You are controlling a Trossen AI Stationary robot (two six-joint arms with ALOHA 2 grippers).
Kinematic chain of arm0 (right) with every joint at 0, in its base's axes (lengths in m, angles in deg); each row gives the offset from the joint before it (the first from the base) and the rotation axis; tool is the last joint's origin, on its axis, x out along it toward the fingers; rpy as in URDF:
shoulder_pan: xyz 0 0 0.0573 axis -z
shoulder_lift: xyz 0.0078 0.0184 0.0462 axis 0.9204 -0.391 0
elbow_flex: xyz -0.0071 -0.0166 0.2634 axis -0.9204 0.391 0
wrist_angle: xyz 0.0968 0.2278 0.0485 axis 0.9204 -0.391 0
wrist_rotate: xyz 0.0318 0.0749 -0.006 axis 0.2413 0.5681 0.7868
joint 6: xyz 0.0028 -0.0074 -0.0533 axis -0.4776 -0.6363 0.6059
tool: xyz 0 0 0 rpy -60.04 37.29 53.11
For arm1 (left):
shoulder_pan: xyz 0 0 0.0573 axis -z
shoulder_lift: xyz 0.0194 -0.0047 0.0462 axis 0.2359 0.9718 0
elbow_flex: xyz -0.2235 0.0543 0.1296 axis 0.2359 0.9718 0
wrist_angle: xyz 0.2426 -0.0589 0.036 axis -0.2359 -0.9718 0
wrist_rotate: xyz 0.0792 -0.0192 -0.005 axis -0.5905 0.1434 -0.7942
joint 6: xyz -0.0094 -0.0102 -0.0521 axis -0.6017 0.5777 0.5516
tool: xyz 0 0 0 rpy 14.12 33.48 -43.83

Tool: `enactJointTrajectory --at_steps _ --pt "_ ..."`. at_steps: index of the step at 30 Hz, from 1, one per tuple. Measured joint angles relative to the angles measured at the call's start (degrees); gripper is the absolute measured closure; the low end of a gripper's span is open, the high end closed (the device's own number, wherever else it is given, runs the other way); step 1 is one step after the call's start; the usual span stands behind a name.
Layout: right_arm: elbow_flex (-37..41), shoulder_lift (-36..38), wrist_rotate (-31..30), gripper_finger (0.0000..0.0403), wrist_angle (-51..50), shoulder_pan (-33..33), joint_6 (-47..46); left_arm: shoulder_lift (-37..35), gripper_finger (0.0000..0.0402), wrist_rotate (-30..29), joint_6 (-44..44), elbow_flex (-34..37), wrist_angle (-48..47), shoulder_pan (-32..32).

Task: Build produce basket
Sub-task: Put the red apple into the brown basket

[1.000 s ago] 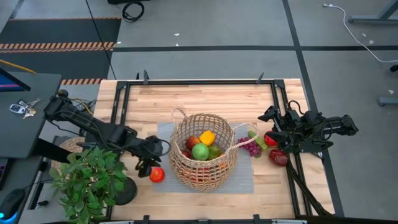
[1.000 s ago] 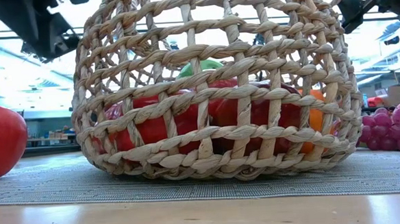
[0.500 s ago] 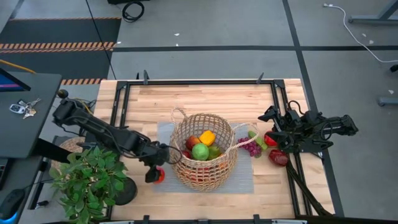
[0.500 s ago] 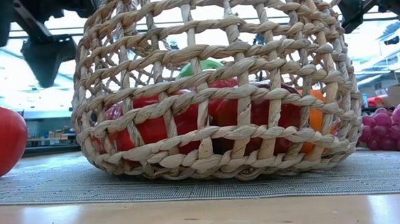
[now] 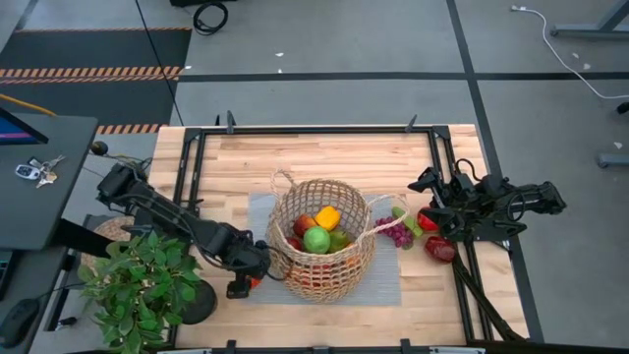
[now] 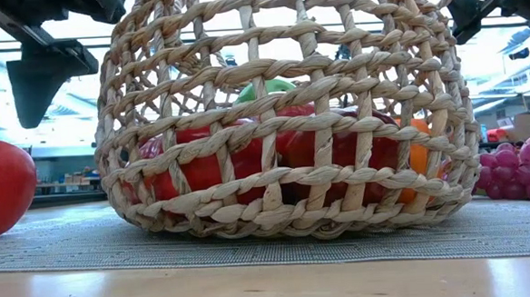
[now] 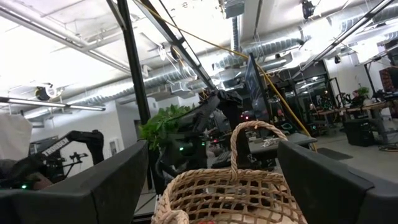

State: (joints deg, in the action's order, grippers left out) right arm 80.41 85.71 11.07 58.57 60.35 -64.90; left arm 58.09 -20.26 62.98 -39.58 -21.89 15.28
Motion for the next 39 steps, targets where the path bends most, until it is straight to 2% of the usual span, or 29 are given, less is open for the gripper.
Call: enactJointTrajectory --at_steps 9,13,22,39 --pt "0.0 0.0 0.0 0.0042 0.01 0.02 0.0 7.88 0.0047 -0.47 -3.21 -4.4 -1.67 2.72" --pt "0.0 0.0 0.01 0.0042 0.02 0.02 0.0 9.82 0.0047 -2.88 -6.64 -5.09 -2.22 3.95" --pt "0.0 0.0 0.0 0.0042 0.0 0.0 0.0 10.46 0.0047 -8.37 -11.01 -5.05 -2.51 5.75" --pt "0.0 0.0 0.01 0.0042 -0.02 0.02 0.0 10.39 0.0047 -8.39 -7.69 -7.48 -5.88 6.08"
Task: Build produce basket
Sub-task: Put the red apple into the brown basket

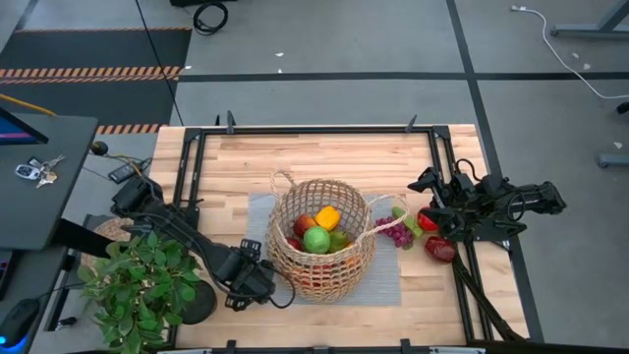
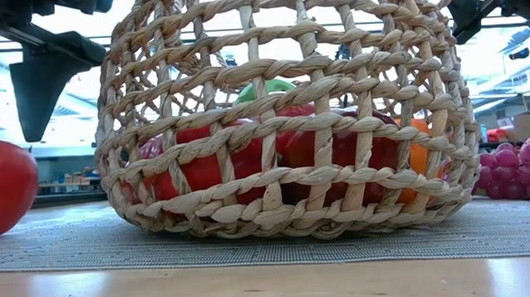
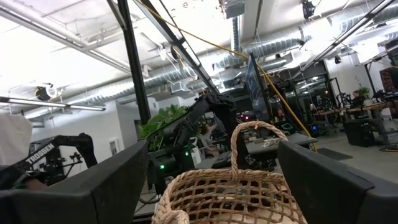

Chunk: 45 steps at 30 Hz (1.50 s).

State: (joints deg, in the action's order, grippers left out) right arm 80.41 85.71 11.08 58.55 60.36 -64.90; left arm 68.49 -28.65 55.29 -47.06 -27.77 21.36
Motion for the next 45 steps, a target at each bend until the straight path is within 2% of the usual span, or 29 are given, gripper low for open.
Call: enactJointTrajectory --at_steps 33,42,45 --pt "0.0 0.0 0.01 0.0042 -0.02 0.0 0.0 6.99 0.0047 1.14 -2.23 -0.09 -0.3 0.24" --pt "0.0 0.0 0.02 0.0042 -0.02 -0.02 0.0 6.95 0.0086 1.18 -3.66 -0.53 -0.93 0.18" --pt "0.0 0.0 0.0 0.0042 -0.02 0.0 0.0 7.44 0.0087 0.96 -4.72 -2.71 -5.45 -0.01"
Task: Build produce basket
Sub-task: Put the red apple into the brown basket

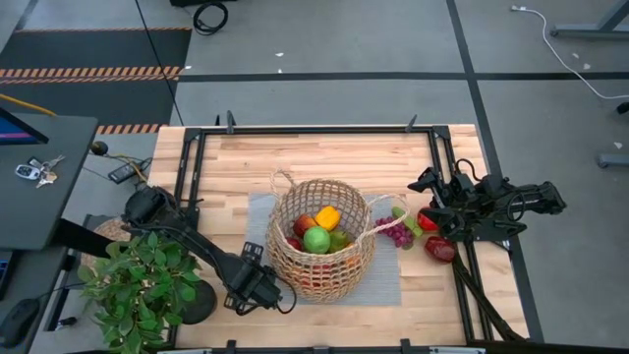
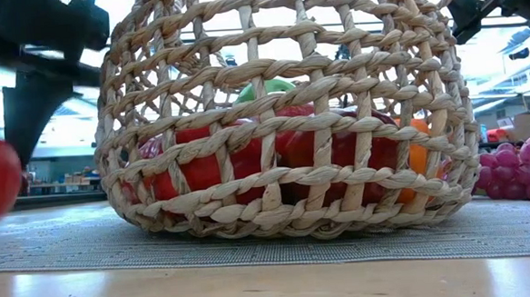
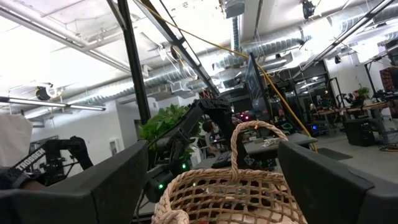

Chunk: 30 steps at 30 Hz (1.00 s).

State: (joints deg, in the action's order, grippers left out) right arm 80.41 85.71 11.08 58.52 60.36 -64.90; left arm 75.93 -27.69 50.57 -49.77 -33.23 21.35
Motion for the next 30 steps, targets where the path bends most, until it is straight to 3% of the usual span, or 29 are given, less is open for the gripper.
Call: enactJointTrajectory --at_steps 6,22,30 --pt "0.0 0.0 0.0 0.0042 0.0 0.0 0.0 -1.47 0.0089 -0.01 0.34 -7.04 -5.64 -1.59" --pt "0.0 0.0 0.02 0.0042 0.02 0.01 0.0 -6.5 0.0087 1.16 13.74 -27.84 -2.88 -4.57" --pt "0.0 0.0 0.02 0.0042 0.01 -0.02 0.0 -6.48 0.0087 -5.11 10.06 -39.27 -1.09 -6.32"
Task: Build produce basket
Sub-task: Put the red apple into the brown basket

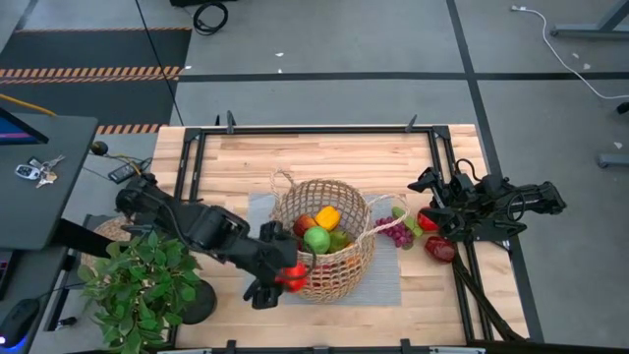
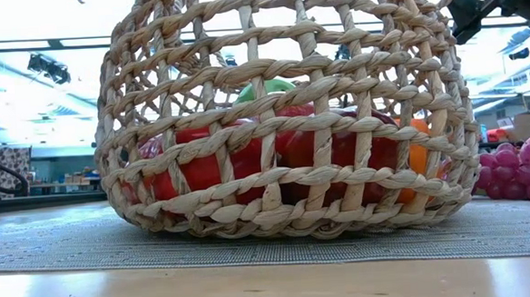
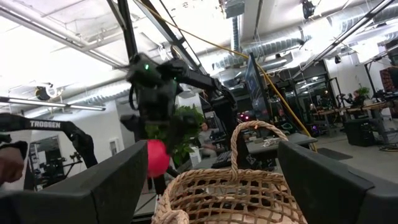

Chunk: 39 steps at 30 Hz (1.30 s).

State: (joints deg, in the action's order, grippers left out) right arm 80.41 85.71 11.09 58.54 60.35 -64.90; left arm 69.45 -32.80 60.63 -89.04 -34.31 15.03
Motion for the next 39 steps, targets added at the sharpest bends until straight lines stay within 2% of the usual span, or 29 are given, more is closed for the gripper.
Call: enactJointTrajectory --at_steps 5,11,17,23,33,36,39 --pt "0.0 0.0 0.0 0.0042 -0.01 0.01 0.0 0.0 0.0085 -3.54 -9.52 -3.54 6.91 -1.35" --pt "0.0 0.0 0.0 0.0042 -0.01 0.0 0.0 0.02 0.0084 -8.38 -28.28 -3.83 16.44 -2.93" --pt "0.0 0.0 0.0 0.0042 -0.01 0.01 0.0 0.22 0.0084 -17.29 -49.47 -3.83 16.49 -4.73" --pt "0.0 0.0 -0.01 0.0042 -0.01 0.02 0.0 0.82 0.0083 -22.18 -68.77 -3.81 16.55 -6.93" --pt "0.02 -0.02 0.0 0.0042 0.06 0.0 0.0 3.68 0.0083 -32.74 -107.77 -3.88 17.89 -8.37" --pt "0.02 -0.09 -0.02 0.0042 0.02 0.02 0.0 4.67 0.0083 -34.33 -114.91 -3.77 17.98 -8.7" --pt "0.04 -0.21 -0.04 0.0042 0.22 0.01 0.0 4.83 0.0083 -34.39 -117.44 -3.77 17.9 -9.05"
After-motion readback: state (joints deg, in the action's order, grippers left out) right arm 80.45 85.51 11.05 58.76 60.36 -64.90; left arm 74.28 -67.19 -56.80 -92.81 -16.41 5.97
